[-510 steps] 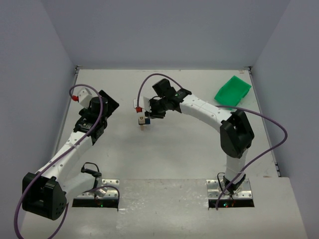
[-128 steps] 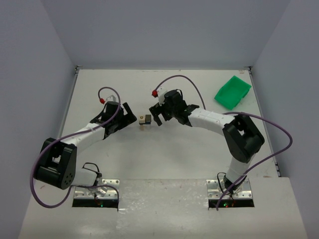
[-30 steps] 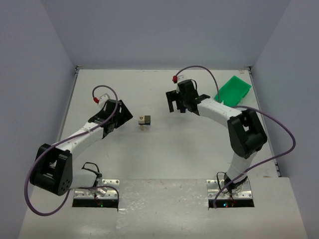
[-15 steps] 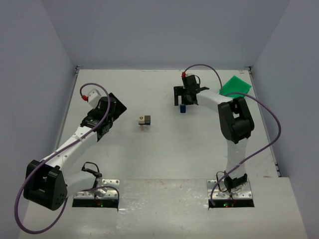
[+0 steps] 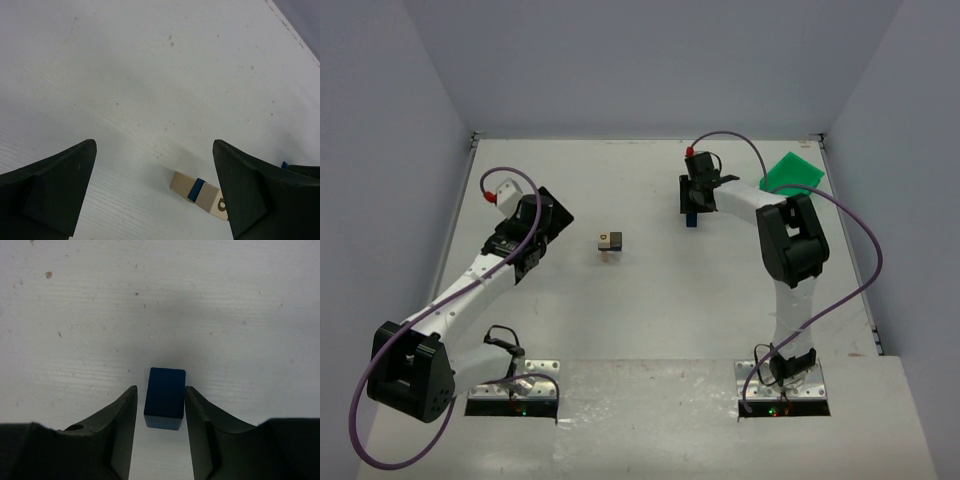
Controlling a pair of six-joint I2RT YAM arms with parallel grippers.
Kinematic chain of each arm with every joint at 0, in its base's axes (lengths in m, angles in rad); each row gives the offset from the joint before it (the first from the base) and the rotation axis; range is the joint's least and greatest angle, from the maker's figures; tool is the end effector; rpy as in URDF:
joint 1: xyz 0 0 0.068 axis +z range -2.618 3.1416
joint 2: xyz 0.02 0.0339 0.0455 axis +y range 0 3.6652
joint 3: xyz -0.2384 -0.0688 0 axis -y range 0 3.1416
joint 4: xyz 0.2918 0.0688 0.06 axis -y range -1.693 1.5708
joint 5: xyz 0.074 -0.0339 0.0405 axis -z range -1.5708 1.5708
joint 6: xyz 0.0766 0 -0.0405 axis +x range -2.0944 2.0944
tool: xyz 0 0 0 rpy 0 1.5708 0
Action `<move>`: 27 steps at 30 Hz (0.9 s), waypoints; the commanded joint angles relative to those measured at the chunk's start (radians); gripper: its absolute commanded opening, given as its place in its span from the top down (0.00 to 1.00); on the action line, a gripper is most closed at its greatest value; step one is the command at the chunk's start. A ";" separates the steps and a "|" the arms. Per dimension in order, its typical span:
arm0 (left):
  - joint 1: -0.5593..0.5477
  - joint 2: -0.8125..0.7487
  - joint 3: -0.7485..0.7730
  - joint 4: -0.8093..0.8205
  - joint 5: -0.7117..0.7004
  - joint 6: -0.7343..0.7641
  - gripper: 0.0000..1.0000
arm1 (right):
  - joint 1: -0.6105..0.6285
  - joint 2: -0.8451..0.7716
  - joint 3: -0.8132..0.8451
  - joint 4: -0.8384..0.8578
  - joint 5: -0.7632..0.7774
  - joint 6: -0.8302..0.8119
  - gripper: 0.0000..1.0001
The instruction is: Build the wood block tower
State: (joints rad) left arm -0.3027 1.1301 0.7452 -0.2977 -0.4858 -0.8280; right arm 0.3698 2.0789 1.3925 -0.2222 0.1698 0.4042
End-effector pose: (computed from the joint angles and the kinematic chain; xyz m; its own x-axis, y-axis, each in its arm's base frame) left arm 0.3173 -0.0616 0.1858 -0.3467 -0.5741 -0.7418 -0.4991 0.7825 -0.3723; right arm 0.4631 0.1656 0.0654 -0.7781 0.1141 -0.6177 0.0507 0.9916 0.1193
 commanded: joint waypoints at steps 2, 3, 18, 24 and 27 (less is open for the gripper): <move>-0.003 -0.036 -0.010 0.034 0.004 0.003 0.00 | 0.003 -0.016 -0.006 0.015 -0.012 0.007 0.60; -0.003 -0.040 -0.011 0.034 0.006 0.003 0.00 | 0.003 -0.019 -0.006 0.013 -0.015 0.008 0.62; -0.003 -0.061 -0.030 0.051 0.033 0.011 0.00 | 0.003 -0.075 -0.074 0.015 -0.017 -0.009 0.73; -0.003 -0.062 -0.031 0.060 0.035 0.019 0.00 | 0.036 -0.187 -0.111 0.108 -0.128 -0.273 0.81; -0.003 -0.062 -0.033 0.066 0.039 0.024 0.00 | 0.076 -0.243 -0.125 0.141 -0.222 -0.452 0.81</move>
State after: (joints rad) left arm -0.3027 1.0916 0.7178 -0.2815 -0.4523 -0.8166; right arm 0.3902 1.9626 1.2683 -0.1895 0.0748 0.2031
